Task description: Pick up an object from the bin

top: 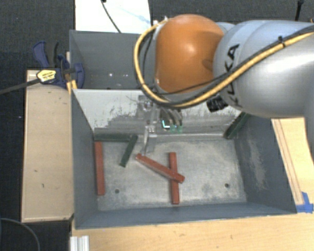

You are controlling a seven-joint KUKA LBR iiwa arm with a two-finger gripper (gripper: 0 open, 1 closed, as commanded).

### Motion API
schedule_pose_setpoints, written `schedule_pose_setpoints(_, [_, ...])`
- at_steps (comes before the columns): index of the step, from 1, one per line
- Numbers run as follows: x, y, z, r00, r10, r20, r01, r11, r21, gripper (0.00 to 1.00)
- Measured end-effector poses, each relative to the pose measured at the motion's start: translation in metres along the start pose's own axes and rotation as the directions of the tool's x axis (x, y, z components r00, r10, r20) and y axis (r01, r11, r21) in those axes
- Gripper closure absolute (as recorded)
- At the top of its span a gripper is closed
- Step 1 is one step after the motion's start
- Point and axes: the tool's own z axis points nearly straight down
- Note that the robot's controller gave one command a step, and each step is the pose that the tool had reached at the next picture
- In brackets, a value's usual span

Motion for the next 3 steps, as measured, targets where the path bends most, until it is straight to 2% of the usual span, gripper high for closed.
schedule_pose_setpoints(1, [0.011, -0.04, 0.174, 0.999, -0.032, -0.001, 0.032, 0.999, 0.002, 0.0])
schedule_pose_setpoints(2, [0.009, -0.038, 0.169, 1.0, -0.027, 0.007, 0.027, 1.0, -0.001, 1.0])
schedule_pose_setpoints(3, [0.024, -0.013, 0.004, 1.0, 0.018, 0.015, -0.018, 1.0, -0.004, 1.0])
